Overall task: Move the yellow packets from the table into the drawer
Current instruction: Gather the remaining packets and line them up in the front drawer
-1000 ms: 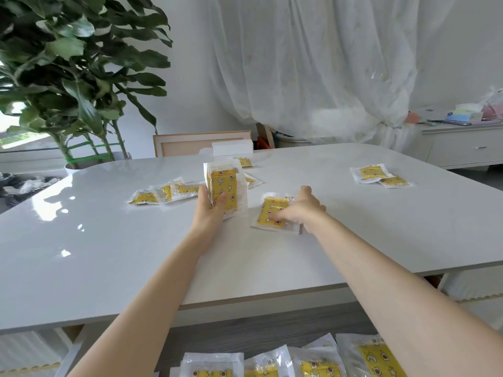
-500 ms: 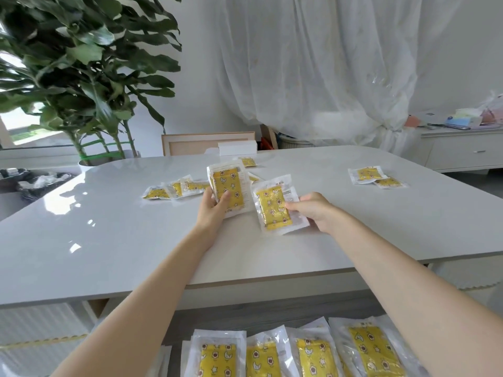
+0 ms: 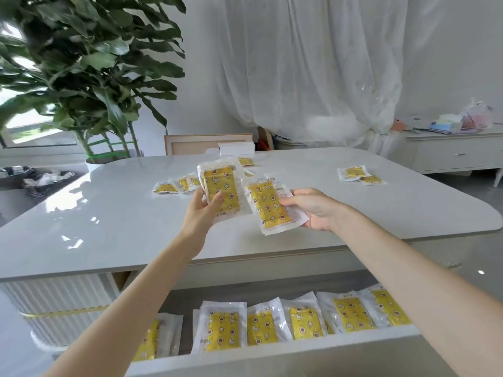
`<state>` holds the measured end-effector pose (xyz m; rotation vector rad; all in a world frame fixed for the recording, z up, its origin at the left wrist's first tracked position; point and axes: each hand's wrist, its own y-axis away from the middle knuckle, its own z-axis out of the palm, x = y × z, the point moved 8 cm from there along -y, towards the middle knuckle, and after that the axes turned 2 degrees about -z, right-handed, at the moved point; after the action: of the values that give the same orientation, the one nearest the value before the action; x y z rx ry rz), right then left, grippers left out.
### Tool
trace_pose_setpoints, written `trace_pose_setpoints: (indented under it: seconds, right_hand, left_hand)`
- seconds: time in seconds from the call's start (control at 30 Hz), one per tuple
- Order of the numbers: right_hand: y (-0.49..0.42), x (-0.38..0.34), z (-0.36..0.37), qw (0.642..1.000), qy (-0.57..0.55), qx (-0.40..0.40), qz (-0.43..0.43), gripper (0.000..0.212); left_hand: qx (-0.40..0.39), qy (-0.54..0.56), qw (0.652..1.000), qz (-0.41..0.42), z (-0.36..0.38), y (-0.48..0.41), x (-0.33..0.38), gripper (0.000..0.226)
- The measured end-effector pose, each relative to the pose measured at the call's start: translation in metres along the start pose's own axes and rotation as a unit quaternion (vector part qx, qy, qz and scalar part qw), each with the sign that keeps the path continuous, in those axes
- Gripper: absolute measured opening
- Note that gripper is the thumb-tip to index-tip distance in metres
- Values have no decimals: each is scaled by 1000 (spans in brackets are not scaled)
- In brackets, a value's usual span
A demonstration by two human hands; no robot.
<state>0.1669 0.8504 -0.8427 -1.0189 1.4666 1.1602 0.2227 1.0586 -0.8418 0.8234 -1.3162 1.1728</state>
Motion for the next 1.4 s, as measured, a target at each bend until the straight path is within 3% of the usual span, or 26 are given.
trace_pose_setpoints:
  seconds: [0.17, 0.3, 0.47, 0.7, 0.9, 0.97, 1.0, 1.07, 1.17, 1.23, 1.27, 1.3, 1.4]
  right_hand:
    - [23, 20, 16, 996, -13, -68, 58, 13]
    - [42, 39, 22, 988, 93, -88, 87, 9]
    - [57, 78, 42, 944, 249, -172, 134, 12]
    - [58, 107, 61, 902, 383, -133, 147, 2]
    - [53, 149, 66, 907, 337, -135, 216, 24]
    - [54, 157, 68, 898, 350, -146, 223, 14]
    - [56, 159, 70, 886, 376, -155, 223, 8]
    - [59, 156, 70, 844, 472, -156, 198, 19]
    - [60, 137, 72, 725, 669, -132, 90, 25]
    - [62, 124, 76, 682, 721, -115, 30, 32]
    - [63, 119, 77, 686, 717, -121, 19, 31]
    - [63, 117, 78, 720, 679, -142, 28, 26]
    - [72, 112, 90, 853, 431, -273, 108, 30]
  left_hand:
    - [-17, -58, 998, -9, -17, 34, 2, 22]
    - [-90, -132, 987, -15, -25, 65, -3, 26]
    - [-141, -224, 962, -71, -45, 89, -25, 31]
    - [-226, -282, 917, -168, -74, 111, -56, 25]
    - [-220, -324, 895, -213, -92, 117, -75, 26]
    - [-228, -302, 897, -229, -89, 117, -79, 27]
    - [-233, -288, 898, -238, -87, 118, -81, 27]
    - [-245, -271, 896, -251, -82, 118, -82, 27]
    - [-253, -277, 890, -261, -75, 117, -85, 28]
    - [-257, -273, 888, -268, -71, 116, -87, 31]
    - [-260, -266, 888, -271, -69, 116, -87, 31]
    - [-264, -256, 888, -276, -67, 116, -87, 32]
    - [-279, -214, 889, -292, -58, 118, -82, 48]
